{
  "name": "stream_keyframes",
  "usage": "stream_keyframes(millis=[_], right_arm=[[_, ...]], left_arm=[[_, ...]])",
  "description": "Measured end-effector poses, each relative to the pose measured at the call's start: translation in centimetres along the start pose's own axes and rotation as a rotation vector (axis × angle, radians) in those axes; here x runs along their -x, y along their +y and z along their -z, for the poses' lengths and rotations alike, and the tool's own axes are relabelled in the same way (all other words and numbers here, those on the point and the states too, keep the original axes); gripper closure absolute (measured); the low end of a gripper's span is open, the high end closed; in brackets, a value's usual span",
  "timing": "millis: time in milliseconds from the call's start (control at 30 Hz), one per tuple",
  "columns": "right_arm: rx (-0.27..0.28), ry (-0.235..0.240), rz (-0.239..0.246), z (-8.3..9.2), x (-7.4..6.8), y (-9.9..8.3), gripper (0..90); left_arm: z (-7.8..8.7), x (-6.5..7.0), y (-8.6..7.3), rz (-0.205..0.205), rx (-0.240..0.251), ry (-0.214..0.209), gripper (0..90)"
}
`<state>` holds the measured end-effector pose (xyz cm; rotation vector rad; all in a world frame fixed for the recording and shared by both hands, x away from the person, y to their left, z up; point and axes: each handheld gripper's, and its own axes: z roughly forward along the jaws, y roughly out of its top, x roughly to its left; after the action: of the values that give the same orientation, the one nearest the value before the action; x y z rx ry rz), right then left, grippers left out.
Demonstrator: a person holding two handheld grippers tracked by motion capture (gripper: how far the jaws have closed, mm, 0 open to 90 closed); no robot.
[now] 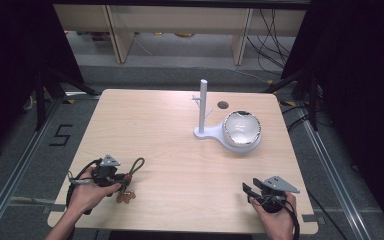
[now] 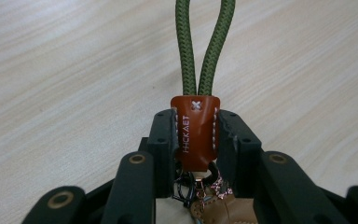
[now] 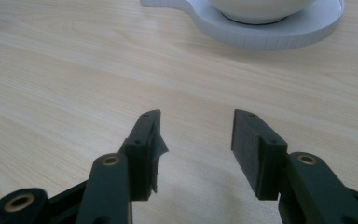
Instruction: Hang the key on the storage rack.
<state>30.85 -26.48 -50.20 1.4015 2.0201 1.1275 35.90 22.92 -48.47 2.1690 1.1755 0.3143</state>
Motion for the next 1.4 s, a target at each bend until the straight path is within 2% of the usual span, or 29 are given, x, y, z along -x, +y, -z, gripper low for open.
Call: stream_keyframes(millis=[33,133,167,200,233,267,300,400,433,467,500,567,633,733,767,867,900,1033,1100,1167,1200,1267,1333,1400], right_arm=[[0.002,-0.003,0.003,-0.1,0.1,-0.1,53.1],[0.015,0.008,-0.011,-0.2,0.0,-0.1,53.0],[0.007,0.008,-0.012,-0.2,0.0,-0.1,53.0],[-0.005,0.002,-0.050,0.0,-0.3,-0.1,52.9],[-0.005,0.002,-0.050,0.0,-0.3,-0.1,52.9],[0.000,0.003,-0.034,-0.1,-0.2,-0.1,52.9],[0.008,0.010,-0.010,-0.2,0.0,-0.1,52.8],[0.018,0.011,-0.010,-0.4,0.0,-0.2,52.8],[0.019,0.010,-0.010,-0.4,0.0,-0.2,52.8],[0.019,0.010,-0.010,-0.4,0.0,-0.2,52.8],[0.022,-0.013,-0.008,-0.6,0.0,-0.2,52.7],[0.013,-0.006,-0.008,-0.4,0.0,-0.2,52.4],[0.018,-0.006,-0.003,-0.4,0.1,-0.2,52.3],[0.012,-0.017,-0.036,-0.4,-0.2,-0.3,52.1],[0.018,-0.015,-0.030,-0.4,-0.1,-0.3,52.1],[0.027,-0.020,-0.029,-0.6,-0.1,-0.3,52.0],[0.038,-0.015,-0.011,-0.6,0.1,-0.3,52.0],[0.044,0.008,-0.023,-0.6,0.2,-0.4,52.1],[0.046,-0.015,-0.017,-0.6,0.4,-0.4,52.1],[0.058,-0.017,-0.017,-0.7,0.4,-0.5,52.1],[0.061,-0.001,-0.024,-0.6,0.4,-0.4,52.1],[0.056,0.003,-0.027,-0.6,0.4,-0.4,52.0],[0.058,-0.018,-0.031,-0.6,0.5,-0.4,52.1],[0.059,-0.017,-0.032,-0.6,0.5,-0.3,52.1]], left_arm=[[0.2,0.0,-0.2,-0.005,0.021,-0.003,68.1],[0.4,-0.1,-0.5,-0.015,0.034,-0.017,68.1],[0.5,-0.2,-0.7,-0.020,0.055,-0.014,68.1],[0.4,-0.1,-0.9,-0.002,0.101,-0.008,68.1],[0.4,-0.1,-0.9,-0.002,0.101,-0.008,68.1],[0.4,-0.1,-1.1,-0.003,0.131,-0.014,68.1],[0.3,0.1,-1.3,0.017,0.181,-0.018,68.1],[0.4,0.1,-1.4,0.013,0.202,-0.019,68.1],[0.4,0.2,-1.5,0.020,0.259,-0.015,68.1],[0.4,0.2,-1.5,0.020,0.259,-0.015,68.1],[0.5,0.2,-1.6,0.026,0.272,-0.015,68.1],[0.4,0.3,-1.7,0.033,0.300,-0.015,68.0],[0.4,0.2,-1.7,0.019,0.327,-0.008,68.0],[0.5,0.2,-1.8,0.034,0.371,-0.009,68.1],[0.5,0.2,-1.8,0.037,0.387,-0.014,68.1],[0.6,0.3,-1.8,0.042,0.418,-0.009,68.1],[0.6,0.3,-1.7,0.041,0.424,-0.015,68.0],[0.6,0.3,-1.7,0.049,0.461,-0.016,68.1],[0.5,0.3,-1.6,0.042,0.466,-0.022,68.0],[0.4,0.4,-1.5,0.037,0.472,-0.026,68.0],[0.3,0.3,-1.4,0.032,0.481,-0.030,68.0],[0.3,0.3,-1.3,0.034,0.494,-0.026,68.0],[0.3,0.4,-1.1,0.031,0.504,-0.019,68.0],[0.4,0.5,-0.8,0.030,0.514,-0.017,68.0]])
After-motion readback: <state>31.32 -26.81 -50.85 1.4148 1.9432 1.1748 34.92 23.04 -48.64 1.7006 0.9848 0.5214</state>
